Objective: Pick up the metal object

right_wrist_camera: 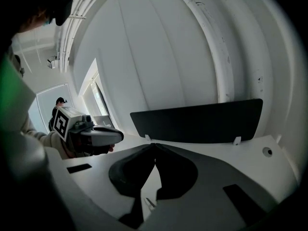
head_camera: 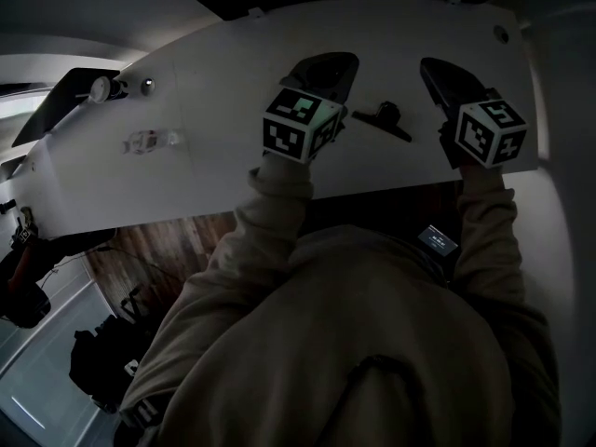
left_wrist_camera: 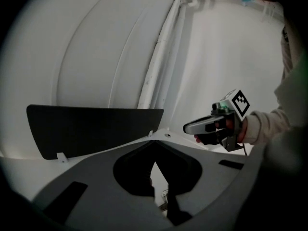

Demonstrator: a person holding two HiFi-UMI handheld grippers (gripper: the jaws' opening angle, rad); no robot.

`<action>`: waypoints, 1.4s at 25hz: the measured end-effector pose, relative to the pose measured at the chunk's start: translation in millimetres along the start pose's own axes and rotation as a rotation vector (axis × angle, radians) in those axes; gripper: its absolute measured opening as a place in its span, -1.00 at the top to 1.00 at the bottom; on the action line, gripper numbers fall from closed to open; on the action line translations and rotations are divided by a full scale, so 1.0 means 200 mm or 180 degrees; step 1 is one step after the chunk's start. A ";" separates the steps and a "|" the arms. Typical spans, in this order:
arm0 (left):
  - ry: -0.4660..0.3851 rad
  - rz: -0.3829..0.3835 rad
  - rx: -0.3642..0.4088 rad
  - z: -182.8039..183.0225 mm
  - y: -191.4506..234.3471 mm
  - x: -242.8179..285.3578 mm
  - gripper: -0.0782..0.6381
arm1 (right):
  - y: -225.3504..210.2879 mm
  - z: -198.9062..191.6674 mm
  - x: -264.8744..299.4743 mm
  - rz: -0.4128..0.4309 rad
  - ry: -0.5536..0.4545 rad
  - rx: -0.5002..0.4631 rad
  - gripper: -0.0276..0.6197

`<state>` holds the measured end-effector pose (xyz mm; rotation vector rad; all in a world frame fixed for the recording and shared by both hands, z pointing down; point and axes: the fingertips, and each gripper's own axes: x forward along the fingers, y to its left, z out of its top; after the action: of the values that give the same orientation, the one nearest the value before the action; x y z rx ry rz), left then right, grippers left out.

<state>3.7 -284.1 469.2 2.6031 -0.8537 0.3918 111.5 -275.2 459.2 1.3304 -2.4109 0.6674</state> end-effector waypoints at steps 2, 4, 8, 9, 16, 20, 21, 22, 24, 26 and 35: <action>0.0033 -0.0035 -0.0028 -0.04 -0.01 0.03 0.79 | -0.01 -0.05 0.01 -0.0009 0.0041 0.0031 0.85; 0.0084 -0.0068 -0.0041 -0.09 -0.03 0.04 0.79 | -0.02 -0.11 0.02 -0.0011 0.0091 0.0052 0.85; 0.0184 -0.0101 -0.0138 -0.21 -0.04 0.08 0.79 | -0.04 -0.23 0.04 -0.0011 0.0175 0.0149 0.85; 0.0204 -0.0108 -0.0154 -0.23 -0.04 0.08 0.79 | -0.05 -0.25 0.05 -0.0013 0.0189 0.0173 0.85; 0.0301 -0.0133 -0.0230 -0.35 -0.03 0.12 0.79 | -0.06 -0.42 0.09 -0.0001 0.0298 0.0303 0.85; 0.0360 -0.0168 -0.0272 -0.43 -0.04 0.15 0.79 | -0.06 -0.54 0.09 -0.0024 0.0435 0.0374 0.85; 0.0372 -0.0178 -0.0282 -0.45 -0.04 0.16 0.79 | -0.06 -0.57 0.09 -0.0040 0.0465 0.0399 0.85; 0.0386 -0.0187 -0.0293 -0.48 -0.04 0.17 0.79 | -0.07 -0.59 0.09 -0.0046 0.0490 0.0421 0.85; 0.0422 -0.0203 -0.0322 -0.52 -0.05 0.18 0.79 | -0.07 -0.64 0.11 -0.0025 0.0518 0.0452 0.85; 0.0471 -0.0218 -0.0346 -0.58 -0.06 0.19 0.79 | -0.07 -0.70 0.12 -0.0011 0.0554 0.0476 0.85; 0.0647 -0.0290 -0.0468 -0.76 -0.08 0.25 0.79 | -0.10 -0.92 0.15 -0.0043 0.0647 0.0704 0.84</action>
<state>30.5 -231.7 618.7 2.4074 -0.6667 0.5361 119.5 -207.9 634.0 1.2885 -2.2150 1.0377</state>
